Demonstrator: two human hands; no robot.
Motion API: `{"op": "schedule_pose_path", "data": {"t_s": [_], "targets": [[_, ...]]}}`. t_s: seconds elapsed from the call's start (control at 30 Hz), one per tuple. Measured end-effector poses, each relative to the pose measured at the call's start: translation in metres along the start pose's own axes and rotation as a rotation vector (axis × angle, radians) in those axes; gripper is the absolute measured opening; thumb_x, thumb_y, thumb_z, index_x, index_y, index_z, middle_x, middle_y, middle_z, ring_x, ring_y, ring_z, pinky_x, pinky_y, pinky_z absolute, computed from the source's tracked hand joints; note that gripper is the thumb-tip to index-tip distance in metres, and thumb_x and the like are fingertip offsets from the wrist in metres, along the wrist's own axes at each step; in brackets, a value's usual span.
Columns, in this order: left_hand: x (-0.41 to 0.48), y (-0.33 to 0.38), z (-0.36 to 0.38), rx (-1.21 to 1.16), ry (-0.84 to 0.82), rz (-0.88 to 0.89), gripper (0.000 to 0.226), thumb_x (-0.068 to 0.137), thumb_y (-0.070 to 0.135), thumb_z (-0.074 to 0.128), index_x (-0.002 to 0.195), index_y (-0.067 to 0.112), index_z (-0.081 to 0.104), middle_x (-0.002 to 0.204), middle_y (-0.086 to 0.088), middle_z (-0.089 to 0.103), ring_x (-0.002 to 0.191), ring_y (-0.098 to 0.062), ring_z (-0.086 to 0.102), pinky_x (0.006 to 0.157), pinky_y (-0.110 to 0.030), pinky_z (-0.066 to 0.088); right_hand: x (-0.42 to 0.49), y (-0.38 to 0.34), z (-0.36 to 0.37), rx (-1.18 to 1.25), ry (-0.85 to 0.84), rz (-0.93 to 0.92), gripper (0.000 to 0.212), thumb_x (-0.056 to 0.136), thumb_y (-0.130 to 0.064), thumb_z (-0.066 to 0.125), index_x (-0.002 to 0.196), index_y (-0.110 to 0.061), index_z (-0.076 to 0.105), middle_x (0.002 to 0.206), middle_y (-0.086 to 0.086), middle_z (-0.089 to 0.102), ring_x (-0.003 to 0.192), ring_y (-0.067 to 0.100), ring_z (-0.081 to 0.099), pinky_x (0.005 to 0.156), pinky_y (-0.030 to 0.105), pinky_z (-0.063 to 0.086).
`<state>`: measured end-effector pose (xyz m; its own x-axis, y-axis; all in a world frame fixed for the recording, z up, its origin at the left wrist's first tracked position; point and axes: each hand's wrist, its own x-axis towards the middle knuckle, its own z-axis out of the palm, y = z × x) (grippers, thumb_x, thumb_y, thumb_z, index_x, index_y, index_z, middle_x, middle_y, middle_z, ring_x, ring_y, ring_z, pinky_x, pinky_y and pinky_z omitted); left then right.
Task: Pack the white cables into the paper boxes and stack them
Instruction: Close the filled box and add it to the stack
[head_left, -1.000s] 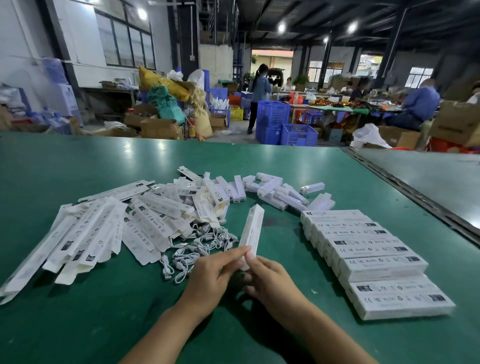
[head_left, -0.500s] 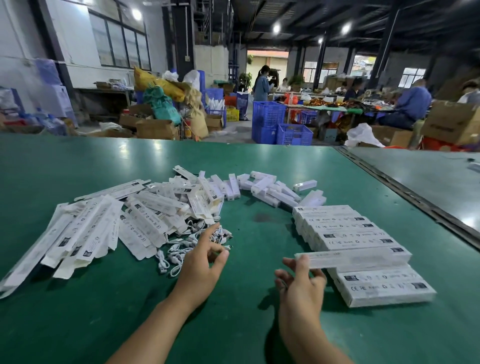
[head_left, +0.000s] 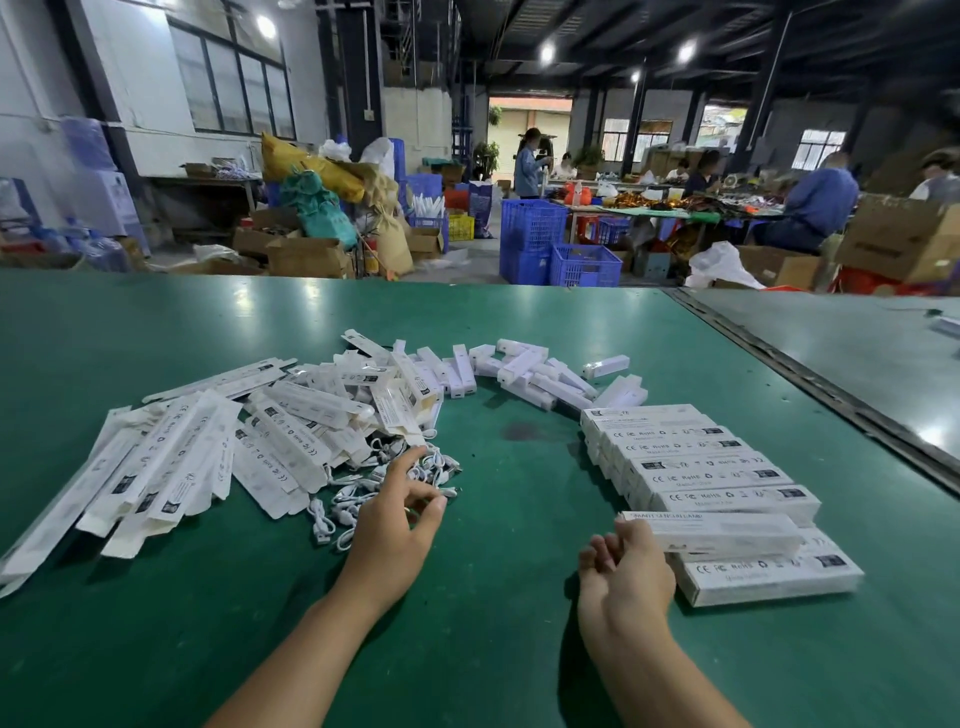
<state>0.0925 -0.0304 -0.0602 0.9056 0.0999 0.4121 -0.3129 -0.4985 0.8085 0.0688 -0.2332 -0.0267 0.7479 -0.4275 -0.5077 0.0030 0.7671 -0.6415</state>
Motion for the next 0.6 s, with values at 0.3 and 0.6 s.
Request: {"op": "schedule_pose_path", "data": {"t_s": [0.3,0.6], "targets": [[-0.001,0.001,0.0,-0.024,0.002,-0.015,0.053,0.093,0.009,0.065,0.139,0.028,0.045,0.087,0.008,0.071,0.08,-0.003,0.061,0.07,-0.007,0.043,0.014,-0.008,-0.001,0.023,0.023,0.025,0.01,0.102,-0.009,0.04,0.107,-0.005,0.048,0.081,0.008,0.056,0.068,0.016,0.055,0.059,0.022,0.041],[-0.001,-0.002,-0.002,-0.02,0.035,0.01,0.057,0.092,0.007,0.066,0.125,0.045,0.04,0.085,0.011,0.07,0.082,-0.001,0.061,0.069,-0.003,0.041,0.016,-0.016,-0.005,0.138,-0.001,0.04,0.037,0.096,-0.041,0.035,0.095,-0.012,0.057,0.089,0.009,0.062,0.072,0.024,0.06,0.06,0.03,0.04]]}}
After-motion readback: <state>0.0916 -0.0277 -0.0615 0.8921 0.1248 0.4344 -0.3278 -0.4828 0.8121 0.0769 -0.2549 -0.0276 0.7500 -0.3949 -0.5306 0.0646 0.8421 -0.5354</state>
